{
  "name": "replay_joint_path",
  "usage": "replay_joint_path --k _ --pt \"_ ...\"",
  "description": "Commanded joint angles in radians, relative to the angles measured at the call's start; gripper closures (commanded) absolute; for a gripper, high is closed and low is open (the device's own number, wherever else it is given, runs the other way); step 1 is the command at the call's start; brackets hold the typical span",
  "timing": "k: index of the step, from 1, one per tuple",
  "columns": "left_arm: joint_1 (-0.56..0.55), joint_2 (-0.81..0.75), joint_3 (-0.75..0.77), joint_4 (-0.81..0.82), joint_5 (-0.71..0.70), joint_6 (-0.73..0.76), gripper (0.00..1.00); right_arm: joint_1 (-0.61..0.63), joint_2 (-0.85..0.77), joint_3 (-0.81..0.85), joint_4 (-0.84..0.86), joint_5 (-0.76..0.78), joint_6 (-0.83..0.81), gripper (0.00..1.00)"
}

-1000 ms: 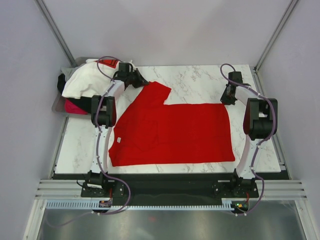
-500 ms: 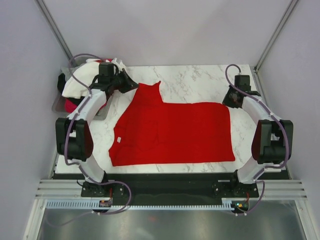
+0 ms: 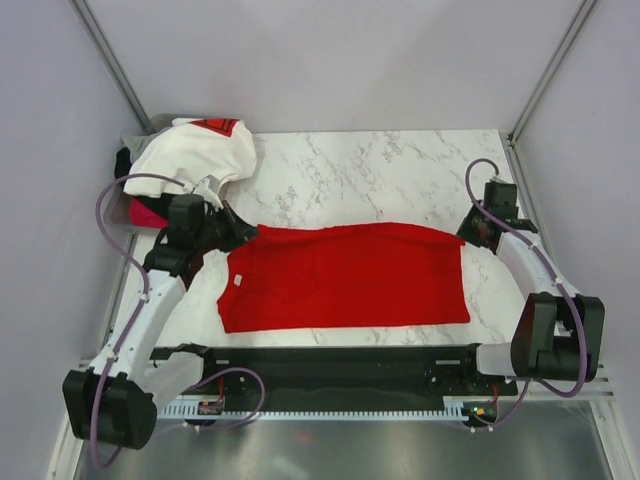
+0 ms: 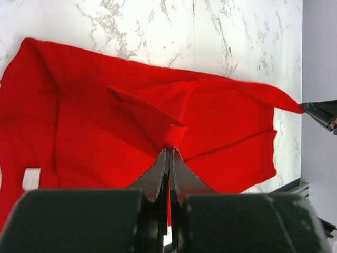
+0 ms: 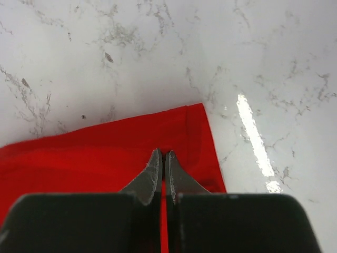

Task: Fold and stack the t-shirts
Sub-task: Fold the tshirt

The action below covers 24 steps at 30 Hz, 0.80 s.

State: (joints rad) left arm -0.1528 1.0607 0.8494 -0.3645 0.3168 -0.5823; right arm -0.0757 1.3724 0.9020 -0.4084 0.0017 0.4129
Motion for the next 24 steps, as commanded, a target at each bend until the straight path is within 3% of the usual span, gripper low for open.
replay_joint_path --k 1,8,12,13,14,15,16,17,18,21,24 --pt "-0.001 -0.122 -0.067 -0.062 -0.059 0.036 0.98 -0.042 -0.061 -0.040 0.014 0.003 0.015 1.00" --pt "-0.001 -0.349 -0.145 -0.200 -0.128 0.013 0.98 -0.053 -0.110 -0.133 0.017 0.000 0.044 1.00" --pt "-0.010 -0.485 -0.150 -0.277 -0.163 -0.104 0.98 -0.062 -0.134 -0.182 0.011 0.015 0.089 1.00" --pt "-0.010 -0.499 -0.154 -0.293 -0.186 -0.129 0.98 -0.065 -0.144 -0.189 0.010 0.017 0.095 0.94" --pt "-0.010 -0.519 -0.159 -0.336 -0.197 -0.154 0.95 -0.071 -0.150 -0.192 0.006 0.011 0.104 0.73" --pt "-0.010 -0.536 -0.168 -0.352 -0.206 -0.201 0.89 -0.072 -0.154 -0.199 0.002 0.003 0.110 0.45" --pt "-0.010 -0.573 -0.185 -0.367 -0.212 -0.221 0.72 -0.073 -0.167 -0.201 0.000 0.001 0.113 0.15" --pt "-0.010 -0.594 -0.196 -0.372 -0.205 -0.234 0.65 -0.073 -0.179 -0.201 -0.007 0.000 0.116 0.05" --pt "-0.010 -0.617 -0.208 -0.375 -0.205 -0.264 0.45 -0.073 -0.190 -0.199 -0.013 0.004 0.116 0.03" --pt "-0.010 -0.700 -0.256 -0.367 -0.222 -0.306 0.42 -0.069 -0.242 -0.183 -0.012 0.001 0.119 0.02" --pt "-0.010 -0.665 -0.295 -0.318 -0.214 -0.318 0.43 -0.020 -0.236 -0.158 0.022 -0.071 0.116 0.04"
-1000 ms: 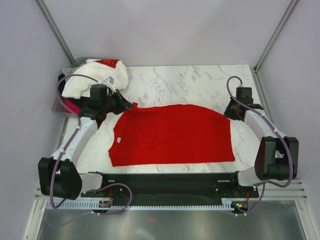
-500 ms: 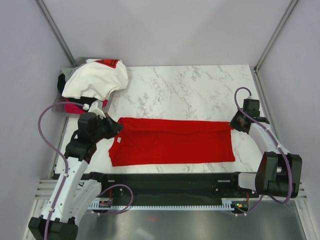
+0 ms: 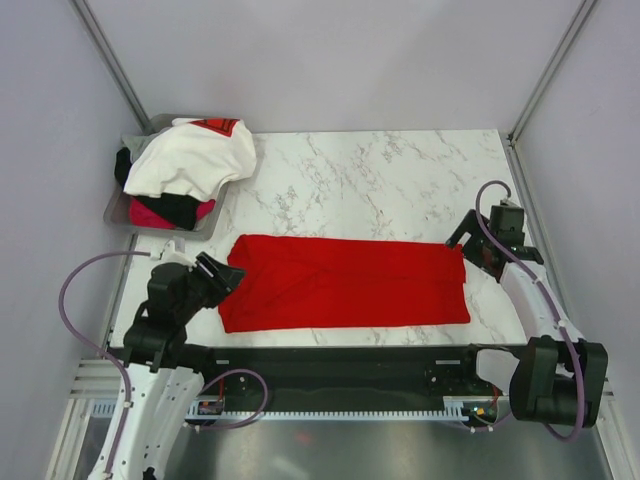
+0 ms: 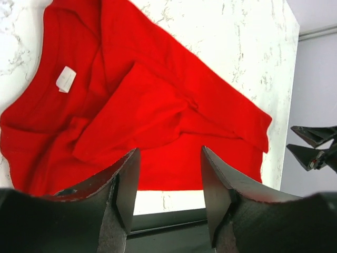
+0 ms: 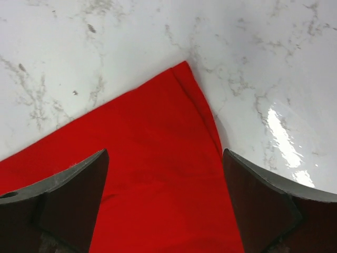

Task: Fold and stack the t-shirts
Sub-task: Fold the tshirt

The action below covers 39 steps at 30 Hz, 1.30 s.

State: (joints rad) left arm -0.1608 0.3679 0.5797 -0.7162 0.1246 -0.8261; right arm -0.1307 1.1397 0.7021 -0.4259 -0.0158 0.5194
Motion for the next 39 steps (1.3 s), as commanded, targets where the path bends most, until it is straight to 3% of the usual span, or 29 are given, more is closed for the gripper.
replay_joint_path --k 1,5,8,10,14,16,20,23,24,25,28,29,30,34,39 --pt "-0.003 0.054 -0.046 0.052 -0.019 -0.074 0.44 0.081 0.018 0.049 0.048 -0.067 0.007 0.05" --pt "-0.026 0.266 -0.107 0.239 0.030 -0.065 0.48 0.207 0.169 0.089 0.088 -0.084 -0.007 0.07" --pt "-0.112 0.420 -0.098 0.355 -0.014 -0.064 0.48 0.267 0.284 0.067 0.127 -0.070 0.002 0.08" --pt "-0.172 0.601 -0.070 0.403 -0.049 -0.056 0.48 0.290 0.337 0.036 0.147 -0.058 0.024 0.10" --pt "-0.189 0.970 -0.012 0.610 0.026 -0.018 0.47 0.394 0.362 -0.068 0.202 -0.043 0.144 0.12" --pt "-0.189 1.175 0.072 0.620 0.038 -0.008 0.49 0.477 0.351 -0.096 0.199 -0.017 0.194 0.11" --pt "-0.194 1.382 0.207 0.610 0.041 -0.016 0.52 0.618 0.292 -0.218 0.234 -0.032 0.353 0.09" --pt "-0.198 1.507 0.369 0.551 0.030 -0.013 0.52 0.834 0.204 -0.294 0.291 -0.026 0.583 0.09" --pt "-0.200 1.542 0.490 0.493 0.035 -0.010 0.52 0.914 0.162 -0.293 0.308 -0.010 0.700 0.09" --pt "-0.203 1.587 0.559 0.466 0.041 -0.007 0.52 1.083 0.149 -0.277 0.311 0.009 0.759 0.09" --pt "-0.226 1.768 0.864 0.375 0.093 0.005 0.52 1.332 0.190 -0.078 0.245 0.112 0.811 0.06" --pt "-0.235 1.813 0.961 0.329 0.113 0.031 0.52 1.368 0.216 0.059 0.149 0.132 0.798 0.05" --pt "-0.256 1.900 1.156 0.283 0.150 0.051 0.52 1.396 0.257 0.121 0.104 0.170 0.782 0.03" --pt "-0.296 1.936 1.514 0.065 0.187 0.165 0.48 1.439 0.262 0.281 -0.042 0.269 0.703 0.02" --pt "-0.273 1.710 1.504 0.008 0.181 0.268 0.26 1.387 0.219 0.398 -0.172 0.412 0.556 0.02"
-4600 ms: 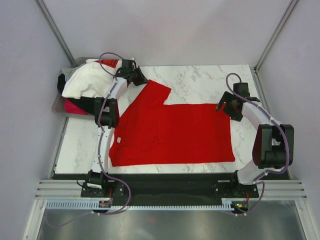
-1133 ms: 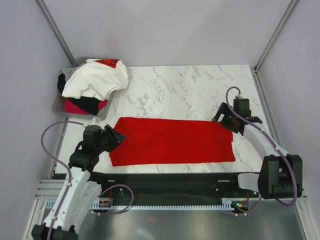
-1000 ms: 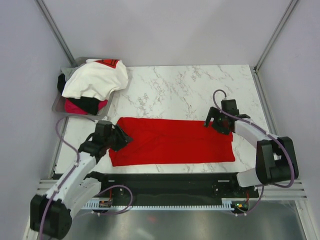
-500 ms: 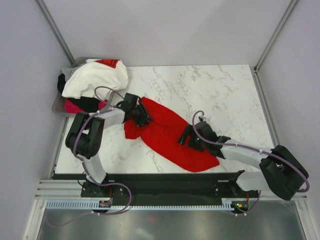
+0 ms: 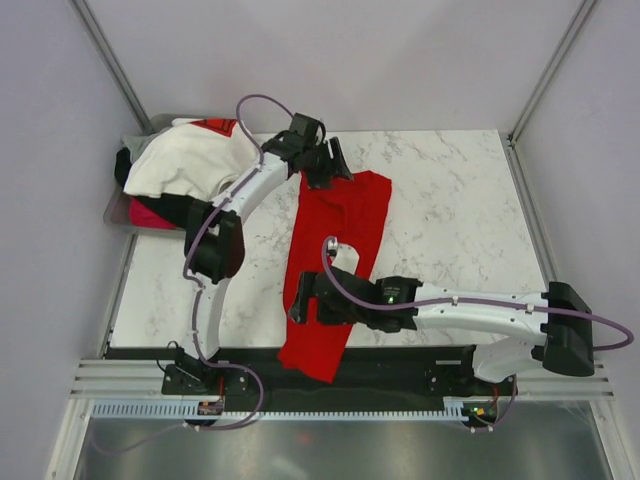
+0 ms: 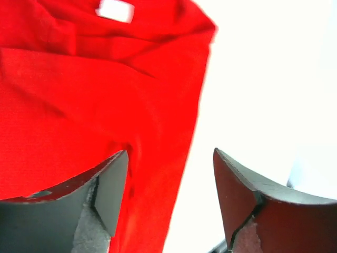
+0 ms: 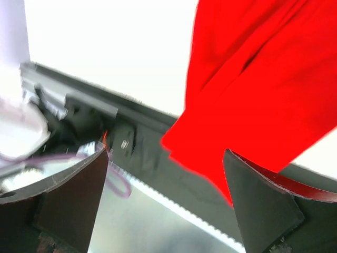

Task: Fold and stack the t-shirts
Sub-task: Fold the tshirt

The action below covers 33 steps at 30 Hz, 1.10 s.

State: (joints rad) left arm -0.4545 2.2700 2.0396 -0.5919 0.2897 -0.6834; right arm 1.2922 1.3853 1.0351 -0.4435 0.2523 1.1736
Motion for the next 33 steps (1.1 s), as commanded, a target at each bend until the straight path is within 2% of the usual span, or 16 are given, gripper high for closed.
replay_joint_path --k 1,4,5,7,8,9,10,11,12,15,18,21,26,29,33 --pt "0.025 -0.269 0.031 -0.134 0.011 0.140 0.25 -0.072 -0.022 0.084 -0.165 0.149 -0.129 0.02" --pt "0.034 -0.404 -0.065 -0.222 -0.040 0.191 0.23 -0.167 0.004 0.163 -0.192 0.143 -0.232 0.02" --pt "0.034 -0.519 -0.111 -0.230 -0.055 0.208 0.22 -0.195 0.012 0.187 -0.187 0.125 -0.255 0.02" --pt "0.034 -0.645 -0.296 -0.233 -0.090 0.220 0.22 -0.299 0.047 0.212 -0.179 0.093 -0.319 0.02" --pt "0.034 -0.765 -0.364 -0.230 -0.109 0.216 0.22 -0.332 0.064 0.239 -0.170 0.065 -0.340 0.02" --pt "0.034 -0.837 -0.495 -0.232 -0.144 0.216 0.22 -0.365 0.105 0.256 -0.161 0.042 -0.386 0.02" --pt "0.033 -0.896 -0.563 -0.232 -0.162 0.220 0.22 -0.422 0.132 0.275 -0.152 0.025 -0.408 0.02" --pt "0.034 -1.023 -0.625 -0.232 -0.178 0.223 0.23 -0.447 0.196 0.327 -0.146 -0.007 -0.426 0.02" --pt "0.033 -1.084 -0.739 -0.236 -0.208 0.225 0.22 -0.468 0.231 0.360 -0.146 -0.021 -0.448 0.02" --pt "0.033 -1.298 -0.930 -0.243 -0.225 0.217 0.22 -0.525 0.386 0.499 -0.175 -0.025 -0.508 0.02" --pt "0.033 -1.446 -1.038 -0.272 -0.227 0.235 0.23 -0.580 0.530 0.615 -0.205 -0.015 -0.529 0.02" --pt "0.033 -1.512 -1.088 -0.283 -0.268 0.257 0.22 -0.633 0.673 0.724 -0.218 -0.001 -0.554 0.02" --pt "0.033 -1.563 -1.125 -0.194 -0.181 0.301 0.22 -0.663 0.950 0.977 -0.308 0.060 -0.620 0.02" --pt "0.033 -1.572 -1.153 -0.164 -0.176 0.303 0.22 -0.697 1.079 1.072 -0.375 0.102 -0.638 0.02" --pt "0.034 -1.590 -1.159 -0.148 -0.179 0.303 0.23 -0.795 1.162 1.105 -0.385 0.108 -0.649 0.02"
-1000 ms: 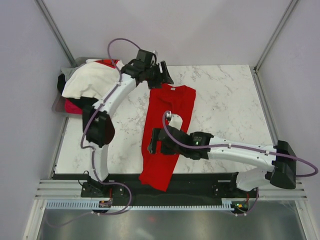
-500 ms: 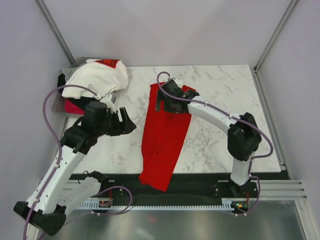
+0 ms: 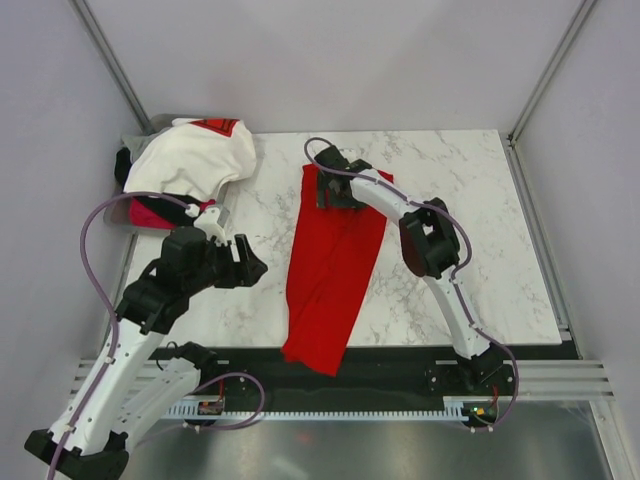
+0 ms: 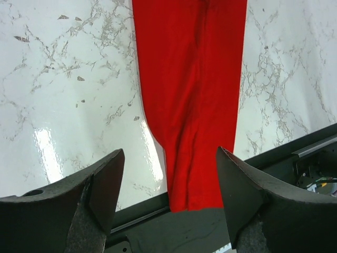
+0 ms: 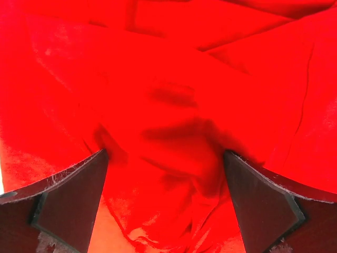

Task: Fold and stack the t-shirts
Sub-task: Fold the tshirt

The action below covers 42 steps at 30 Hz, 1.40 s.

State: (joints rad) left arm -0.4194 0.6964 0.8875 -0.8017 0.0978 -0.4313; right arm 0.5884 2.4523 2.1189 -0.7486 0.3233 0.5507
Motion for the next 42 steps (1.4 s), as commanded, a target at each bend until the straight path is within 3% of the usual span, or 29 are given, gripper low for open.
replay_joint_path --k 1,4,6,7,11,13,14,19,24,29,34,37,42 --pt "-0.002 -0.023 -0.009 0.064 0.010 0.049 0.23 -0.129 0.108 0.035 -0.080 0.043 -0.046 0.02" --pt "-0.001 -0.051 -0.016 0.070 -0.003 0.049 0.23 -0.182 0.168 0.134 -0.077 0.033 -0.113 0.02" --pt "-0.001 -0.063 -0.021 0.075 -0.006 0.048 0.23 -0.193 0.232 0.257 -0.031 -0.080 -0.193 0.02" --pt "-0.001 -0.063 -0.022 0.075 -0.007 0.045 0.23 -0.193 0.255 0.341 0.029 -0.131 -0.321 0.02" --pt "0.011 -0.060 -0.022 0.079 -0.001 0.048 0.23 -0.177 0.315 0.412 0.146 -0.350 -0.615 0.02" --pt "0.013 -0.051 -0.024 0.081 -0.004 0.046 0.23 -0.129 0.277 0.370 0.178 -0.330 -0.698 0.02" --pt "0.013 -0.046 -0.027 0.081 -0.010 0.046 0.23 -0.113 0.214 0.278 0.248 -0.152 -0.725 0.02" --pt "0.013 -0.002 -0.028 0.078 -0.033 0.037 0.24 -0.094 0.002 0.093 0.344 -0.086 -0.620 0.02" --pt "0.011 0.069 -0.033 0.090 -0.041 -0.016 0.25 -0.104 -0.260 -0.031 0.295 -0.027 -0.445 0.02" --pt "0.011 0.181 -0.137 0.243 0.094 -0.150 0.28 -0.114 -0.605 -0.494 0.218 0.011 -0.158 0.02" --pt "-0.001 0.336 -0.191 0.451 0.154 -0.248 0.30 -0.102 -0.936 -1.057 0.267 -0.140 0.015 0.03" --pt "-0.028 0.437 -0.176 0.521 0.166 -0.264 0.30 -0.082 -1.059 -1.286 0.322 -0.193 0.089 0.07" --pt "-0.055 0.618 -0.145 0.662 0.181 -0.297 0.30 -0.052 -1.222 -1.461 0.354 -0.271 0.164 0.14"
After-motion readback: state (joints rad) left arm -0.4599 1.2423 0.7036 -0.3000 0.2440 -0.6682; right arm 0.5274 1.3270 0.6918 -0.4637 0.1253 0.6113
